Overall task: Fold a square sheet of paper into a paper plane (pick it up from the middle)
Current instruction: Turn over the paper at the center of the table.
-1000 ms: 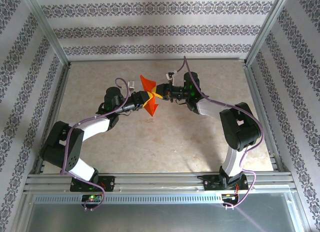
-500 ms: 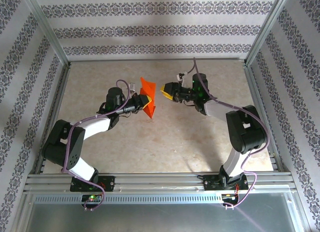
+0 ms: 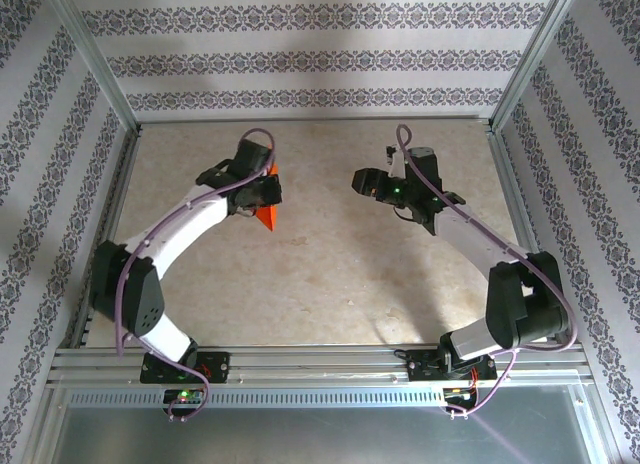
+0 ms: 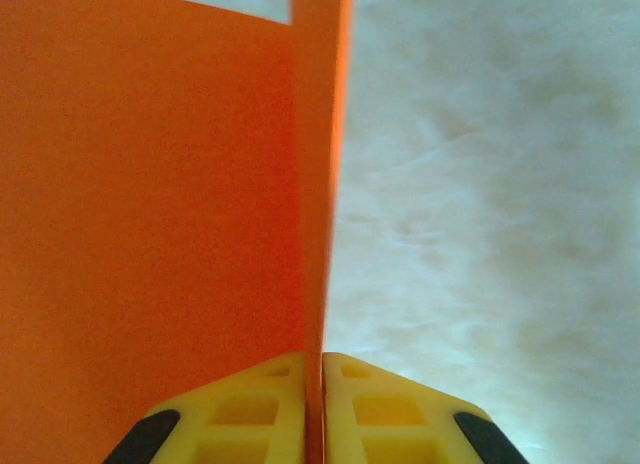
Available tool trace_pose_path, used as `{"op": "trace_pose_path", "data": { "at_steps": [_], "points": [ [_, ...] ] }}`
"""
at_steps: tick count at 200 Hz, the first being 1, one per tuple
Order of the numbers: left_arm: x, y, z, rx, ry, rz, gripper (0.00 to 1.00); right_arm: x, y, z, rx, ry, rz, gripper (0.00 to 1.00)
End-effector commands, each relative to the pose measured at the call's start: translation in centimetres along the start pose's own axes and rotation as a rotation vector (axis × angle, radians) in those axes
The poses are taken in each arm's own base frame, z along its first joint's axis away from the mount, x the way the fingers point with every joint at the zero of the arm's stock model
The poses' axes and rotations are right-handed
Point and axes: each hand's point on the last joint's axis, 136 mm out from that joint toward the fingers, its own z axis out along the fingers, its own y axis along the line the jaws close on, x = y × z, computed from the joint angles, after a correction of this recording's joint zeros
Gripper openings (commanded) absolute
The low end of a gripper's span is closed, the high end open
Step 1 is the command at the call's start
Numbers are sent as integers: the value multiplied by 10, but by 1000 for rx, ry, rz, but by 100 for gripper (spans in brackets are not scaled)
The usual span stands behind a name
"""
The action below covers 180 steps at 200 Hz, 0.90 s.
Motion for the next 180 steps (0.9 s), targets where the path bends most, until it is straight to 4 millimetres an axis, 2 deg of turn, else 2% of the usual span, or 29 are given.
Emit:
{"op": "trace_pose_path", "data": {
  "at_steps": [1,35,77,107,137,180],
  "points": [
    [32,61,0,-458,155,256,11,9,-31,-12,190,-2,-103,67],
    [33,65,21,-676,201,384,12,10,-37,-20,234,-20,-119,68],
    [45,59,59,-750,245,465,12,15,-44,-20,256,-12,-108,68],
    [59,54,82,-768,280,514,15,17,-49,-20,267,-8,-88,68],
    [78,40,101,-752,309,556,19,19,-53,-17,270,0,-64,68],
    [94,23,111,-668,334,518,27,18,-57,-16,274,-5,-33,68]
  ]
}}
